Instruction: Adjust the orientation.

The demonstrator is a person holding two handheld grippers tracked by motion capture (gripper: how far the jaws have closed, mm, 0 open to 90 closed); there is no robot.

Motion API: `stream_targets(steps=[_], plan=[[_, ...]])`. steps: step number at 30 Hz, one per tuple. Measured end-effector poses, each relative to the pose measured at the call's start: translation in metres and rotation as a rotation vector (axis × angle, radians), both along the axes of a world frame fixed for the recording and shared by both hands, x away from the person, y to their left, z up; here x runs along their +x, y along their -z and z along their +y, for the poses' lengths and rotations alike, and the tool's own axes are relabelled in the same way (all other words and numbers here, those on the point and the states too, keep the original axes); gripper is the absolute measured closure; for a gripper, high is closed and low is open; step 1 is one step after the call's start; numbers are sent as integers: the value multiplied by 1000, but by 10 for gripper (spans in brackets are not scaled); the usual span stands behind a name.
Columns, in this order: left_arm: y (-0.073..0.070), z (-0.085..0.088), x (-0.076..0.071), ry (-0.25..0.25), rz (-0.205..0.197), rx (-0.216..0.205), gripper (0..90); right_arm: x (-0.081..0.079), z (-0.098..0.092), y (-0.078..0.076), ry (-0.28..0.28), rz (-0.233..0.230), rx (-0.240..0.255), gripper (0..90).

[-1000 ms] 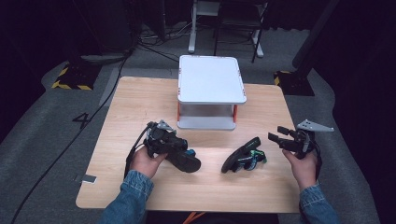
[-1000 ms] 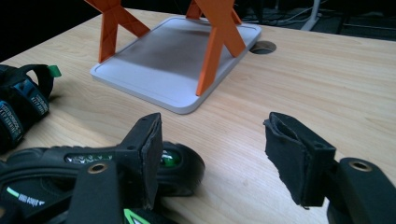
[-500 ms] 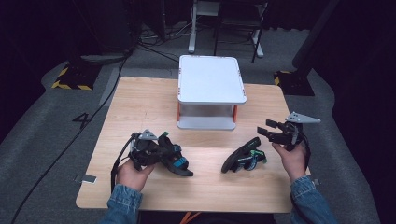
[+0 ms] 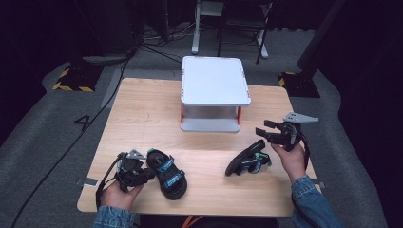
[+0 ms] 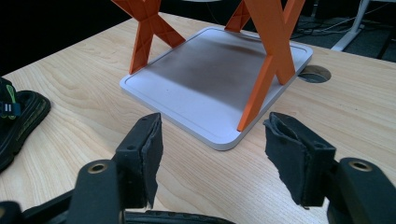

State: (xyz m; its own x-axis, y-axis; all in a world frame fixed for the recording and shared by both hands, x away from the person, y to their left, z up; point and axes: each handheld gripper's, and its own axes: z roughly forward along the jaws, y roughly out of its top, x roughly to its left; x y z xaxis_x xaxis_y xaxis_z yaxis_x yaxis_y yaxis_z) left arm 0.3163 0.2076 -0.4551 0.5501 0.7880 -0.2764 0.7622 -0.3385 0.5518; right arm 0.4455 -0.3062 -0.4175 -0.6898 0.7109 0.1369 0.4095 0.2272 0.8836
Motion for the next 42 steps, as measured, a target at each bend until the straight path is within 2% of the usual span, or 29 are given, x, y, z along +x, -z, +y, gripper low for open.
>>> stream_targets(steps=[2,8,13,14,16,17,18,20,21,22,25,30,32,34,37,38,40,41,42], plan=[[-1,3,0,4,1,-23,747,0,0,0,2,2,1,369],[-12,6,-2,21,-36,-23,681,0,-3,0,7,0,2,369],[-25,11,-2,-2,-118,-86,626,-2,-6,1,10,2,5,368],[-26,10,-2,-4,-134,-79,613,-2,-6,1,14,9,3,367],[-30,7,1,-30,-174,-34,583,-3,-5,2,16,15,3,367],[-30,7,1,-30,-174,-34,568,-3,-5,2,16,15,3,367],[-34,3,4,-72,-211,-4,548,-4,-5,3,16,13,-5,367],[-38,2,6,-96,-246,18,539,-6,-6,3,15,12,-10,367],[-38,2,6,-96,-246,18,534,-7,-6,3,20,17,-9,367],[-40,1,13,-119,-271,42,526,-9,-7,3,25,17,-12,367],[-37,-2,26,-114,-264,78,522,-11,-11,5,35,21,-15,366],[-25,-14,49,-17,-196,127,492,-17,-19,5,57,22,-18,365],[-21,-15,53,1,-181,118,486,-19,-23,6,68,22,-15,365],[-20,-12,57,14,-159,76,498,-21,-26,6,76,26,-14,364],[-18,-10,58,46,-148,41,581,-24,-30,7,84,27,-13,363],[-18,-10,58,47,-147,45,611,-25,-31,7,89,28,-12,363],[-17,-13,58,57,-152,70,652,-26,-32,7,91,30,-13,363],[-17,-16,57,66,-167,115,713,-26,-33,7,93,27,-13,363],[-18,-18,56,72,-182,125,748,-27,-33,7,94,28,-12,363]])
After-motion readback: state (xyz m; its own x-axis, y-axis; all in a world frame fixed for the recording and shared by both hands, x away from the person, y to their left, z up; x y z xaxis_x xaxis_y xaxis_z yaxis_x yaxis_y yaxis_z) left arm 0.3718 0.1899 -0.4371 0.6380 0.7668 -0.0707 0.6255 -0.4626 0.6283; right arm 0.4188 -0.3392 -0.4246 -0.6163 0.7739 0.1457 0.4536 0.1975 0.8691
